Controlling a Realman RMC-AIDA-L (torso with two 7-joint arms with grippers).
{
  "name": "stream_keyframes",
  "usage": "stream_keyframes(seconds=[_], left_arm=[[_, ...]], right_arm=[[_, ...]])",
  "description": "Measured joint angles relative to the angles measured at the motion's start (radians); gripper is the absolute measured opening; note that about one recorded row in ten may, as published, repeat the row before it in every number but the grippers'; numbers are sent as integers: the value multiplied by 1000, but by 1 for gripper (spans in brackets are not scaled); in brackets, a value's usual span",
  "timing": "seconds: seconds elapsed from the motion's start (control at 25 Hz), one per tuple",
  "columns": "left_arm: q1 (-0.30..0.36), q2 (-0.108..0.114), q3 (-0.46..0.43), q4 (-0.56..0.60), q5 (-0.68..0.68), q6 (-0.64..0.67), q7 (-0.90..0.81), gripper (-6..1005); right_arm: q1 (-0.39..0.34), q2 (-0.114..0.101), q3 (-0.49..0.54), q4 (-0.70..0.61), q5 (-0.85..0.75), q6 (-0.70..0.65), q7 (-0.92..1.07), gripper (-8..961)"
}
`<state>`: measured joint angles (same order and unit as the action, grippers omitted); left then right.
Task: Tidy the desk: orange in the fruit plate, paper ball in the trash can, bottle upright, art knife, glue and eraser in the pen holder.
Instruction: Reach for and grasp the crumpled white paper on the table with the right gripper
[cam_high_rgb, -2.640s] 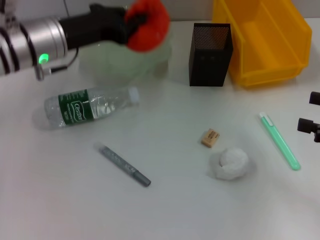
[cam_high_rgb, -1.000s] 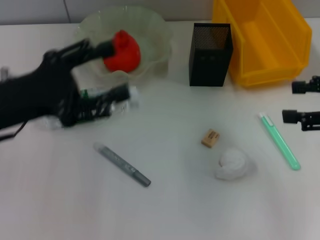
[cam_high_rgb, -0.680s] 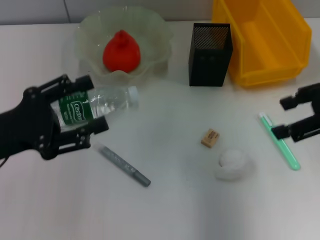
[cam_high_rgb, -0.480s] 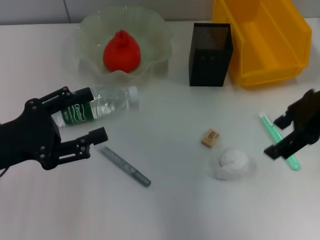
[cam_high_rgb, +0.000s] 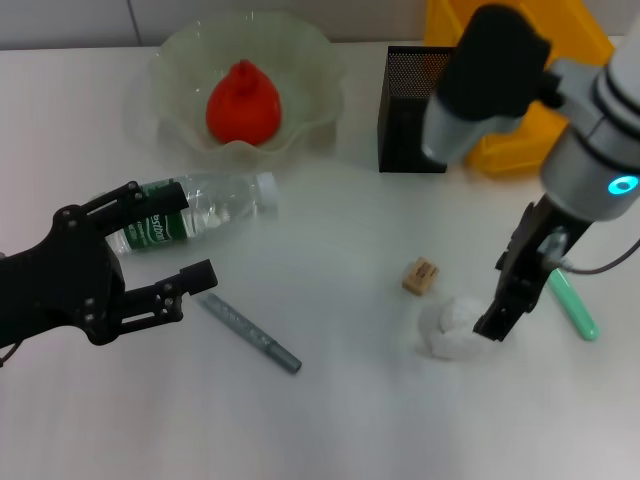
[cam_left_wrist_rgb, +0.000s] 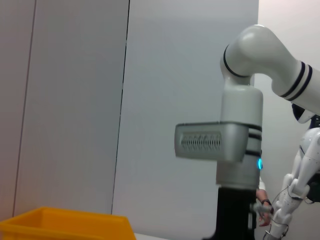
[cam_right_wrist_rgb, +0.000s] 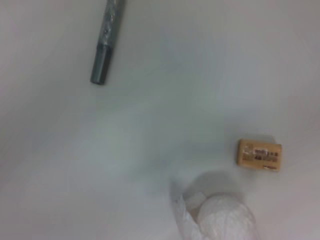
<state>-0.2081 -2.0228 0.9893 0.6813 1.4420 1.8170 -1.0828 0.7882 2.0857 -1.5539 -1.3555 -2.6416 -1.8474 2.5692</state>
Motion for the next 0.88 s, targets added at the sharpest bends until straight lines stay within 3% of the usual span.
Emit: stream_keyframes(seconds=[0.4, 0.88], left_arm=[[-5, 2, -1, -17, 0, -8, 9, 825], [-4, 3, -11, -17, 0, -11, 13, 825]], right_arm=[[19, 3, -186, 67, 27, 106, 105, 726], [50, 5, -275, 134, 23, 179, 168, 720]])
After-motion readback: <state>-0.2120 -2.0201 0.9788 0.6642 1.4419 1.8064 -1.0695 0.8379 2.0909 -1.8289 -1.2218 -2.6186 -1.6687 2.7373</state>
